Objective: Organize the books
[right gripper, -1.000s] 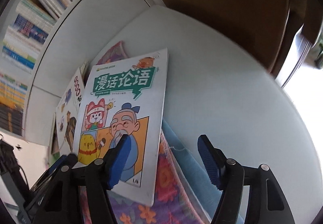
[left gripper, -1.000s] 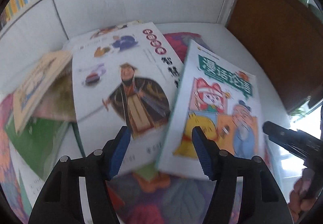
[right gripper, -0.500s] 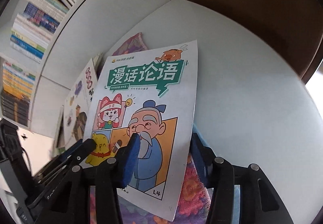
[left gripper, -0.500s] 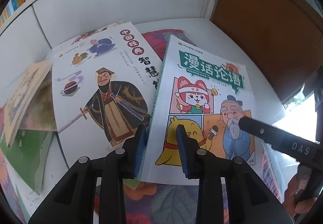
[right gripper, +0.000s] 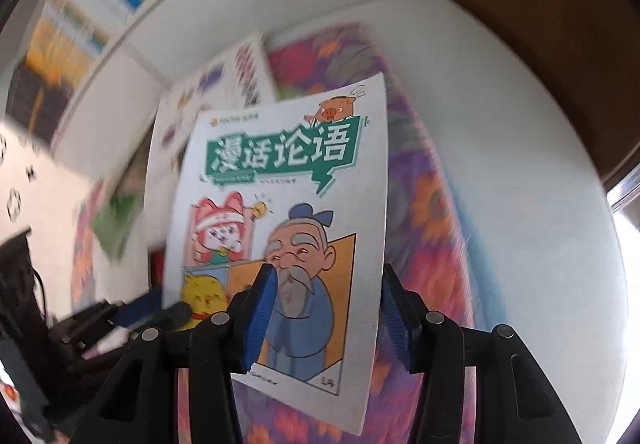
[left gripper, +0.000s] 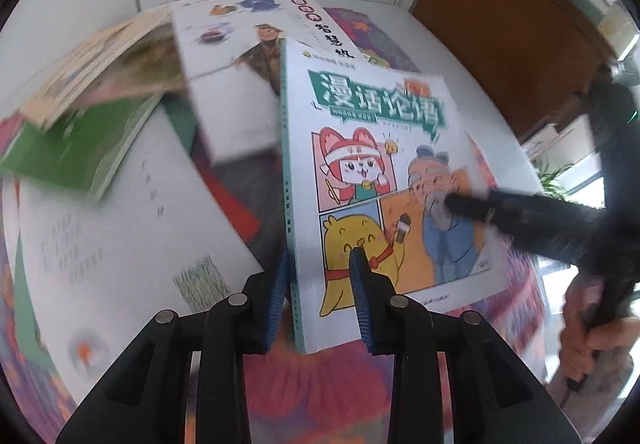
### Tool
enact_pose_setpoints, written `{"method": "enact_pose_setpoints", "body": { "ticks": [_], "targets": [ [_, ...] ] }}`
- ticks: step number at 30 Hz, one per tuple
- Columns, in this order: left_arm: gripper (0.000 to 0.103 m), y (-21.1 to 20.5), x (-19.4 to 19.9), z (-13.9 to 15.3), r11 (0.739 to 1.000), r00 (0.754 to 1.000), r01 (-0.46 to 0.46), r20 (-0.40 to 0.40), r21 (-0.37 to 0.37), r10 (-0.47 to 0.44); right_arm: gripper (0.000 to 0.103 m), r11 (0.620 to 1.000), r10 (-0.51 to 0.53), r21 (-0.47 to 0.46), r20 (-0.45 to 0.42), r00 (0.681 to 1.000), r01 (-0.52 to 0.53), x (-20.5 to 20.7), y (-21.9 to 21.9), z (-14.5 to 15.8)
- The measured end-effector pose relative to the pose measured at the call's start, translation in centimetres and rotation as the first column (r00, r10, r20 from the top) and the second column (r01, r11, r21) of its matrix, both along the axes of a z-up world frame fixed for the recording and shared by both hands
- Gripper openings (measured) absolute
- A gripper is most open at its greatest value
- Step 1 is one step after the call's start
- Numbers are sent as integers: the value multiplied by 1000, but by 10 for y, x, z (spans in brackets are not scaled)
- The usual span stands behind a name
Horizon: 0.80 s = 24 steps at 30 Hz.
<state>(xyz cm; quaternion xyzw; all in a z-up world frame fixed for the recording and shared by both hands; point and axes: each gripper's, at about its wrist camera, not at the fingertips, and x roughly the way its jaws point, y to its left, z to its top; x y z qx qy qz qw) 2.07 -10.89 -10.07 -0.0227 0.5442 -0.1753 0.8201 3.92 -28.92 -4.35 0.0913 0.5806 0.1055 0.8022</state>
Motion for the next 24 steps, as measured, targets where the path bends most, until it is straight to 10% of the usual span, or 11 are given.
{"method": "enact_pose_setpoints", "body": {
  "ticks": [10,24],
  "targets": [
    [28,9,16,-20,995,995,-22,-103,-93,13,51,940,-5,341,-65,998,27,-10,-41,-23],
    [28,20,28,-31,973,988,-95,-138,-211,66,57,924,56,378,2,998,-52,30,-27,-26]
  ]
}}
